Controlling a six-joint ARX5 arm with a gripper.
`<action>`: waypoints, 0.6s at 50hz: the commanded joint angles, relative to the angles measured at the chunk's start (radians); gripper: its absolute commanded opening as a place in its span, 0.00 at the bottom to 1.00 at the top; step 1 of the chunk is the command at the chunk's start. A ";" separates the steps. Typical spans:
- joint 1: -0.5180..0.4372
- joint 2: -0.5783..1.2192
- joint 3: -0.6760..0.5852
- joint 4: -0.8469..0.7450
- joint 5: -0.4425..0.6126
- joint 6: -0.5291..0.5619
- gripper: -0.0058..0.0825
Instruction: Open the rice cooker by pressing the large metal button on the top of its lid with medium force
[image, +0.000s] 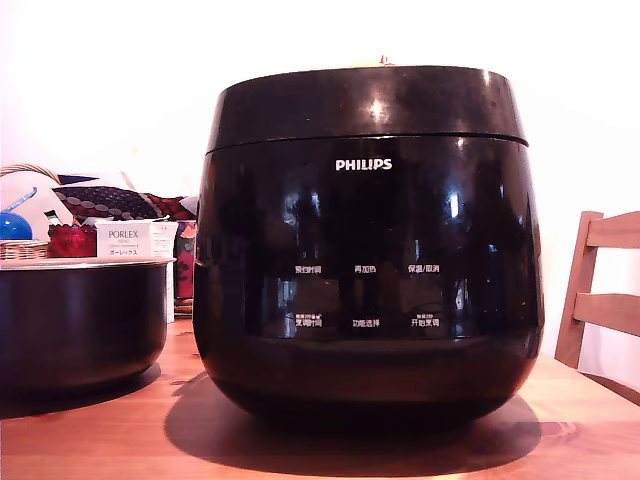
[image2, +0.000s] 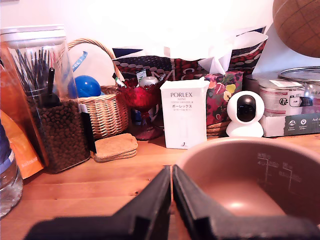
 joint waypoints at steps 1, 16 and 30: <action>0.014 -0.014 0.016 -0.139 0.103 -0.034 0.04; 0.014 -0.014 0.016 -0.126 0.103 -0.035 0.04; 0.014 -0.014 0.016 0.004 0.129 -0.034 0.04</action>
